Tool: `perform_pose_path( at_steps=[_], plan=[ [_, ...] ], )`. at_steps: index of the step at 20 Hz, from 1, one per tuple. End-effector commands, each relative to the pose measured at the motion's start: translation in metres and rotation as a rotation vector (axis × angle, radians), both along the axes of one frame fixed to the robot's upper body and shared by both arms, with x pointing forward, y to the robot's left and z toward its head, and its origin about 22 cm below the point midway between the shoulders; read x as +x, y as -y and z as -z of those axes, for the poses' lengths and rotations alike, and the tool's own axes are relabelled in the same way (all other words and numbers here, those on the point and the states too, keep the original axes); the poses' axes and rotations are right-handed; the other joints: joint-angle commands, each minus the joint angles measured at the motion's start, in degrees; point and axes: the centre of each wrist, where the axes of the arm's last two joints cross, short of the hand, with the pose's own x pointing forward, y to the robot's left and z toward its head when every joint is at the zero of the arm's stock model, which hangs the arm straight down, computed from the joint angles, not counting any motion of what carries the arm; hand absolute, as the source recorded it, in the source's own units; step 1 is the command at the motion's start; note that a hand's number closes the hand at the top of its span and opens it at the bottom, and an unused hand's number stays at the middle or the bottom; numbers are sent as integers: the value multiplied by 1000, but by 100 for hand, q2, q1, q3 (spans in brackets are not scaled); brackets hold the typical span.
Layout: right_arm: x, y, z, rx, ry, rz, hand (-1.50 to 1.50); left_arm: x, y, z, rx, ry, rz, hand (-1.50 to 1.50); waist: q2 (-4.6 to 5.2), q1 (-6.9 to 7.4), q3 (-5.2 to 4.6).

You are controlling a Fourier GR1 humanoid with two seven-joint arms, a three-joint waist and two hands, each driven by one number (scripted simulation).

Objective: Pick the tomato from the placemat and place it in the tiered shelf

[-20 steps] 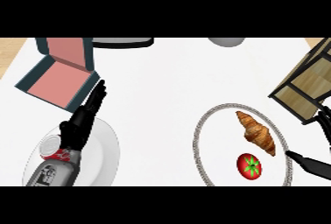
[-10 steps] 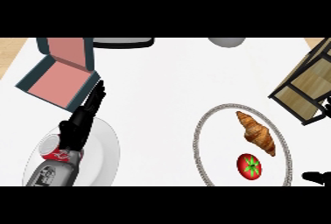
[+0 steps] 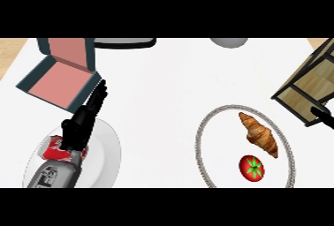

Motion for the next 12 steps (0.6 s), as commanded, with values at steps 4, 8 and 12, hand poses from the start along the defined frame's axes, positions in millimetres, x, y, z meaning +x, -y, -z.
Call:
perform_pose_path(
  at_steps=[4, 8, 12],
  plan=[
    [-19, -57, -35, -131, -58, -3, -150, 12, -13, -3, -1, 10, 2, 0, 13, 13, 8],
    [-44, -60, -20, -142, -64, 6, -150, 5, -16, 3, -2, 13, -6, 0, -1, -49, 15],
    [-23, -72, -3, -144, -43, 15, -150, 9, -1, -3, -7, 19, 13, 0, 14, 23, 16]
  ],
)
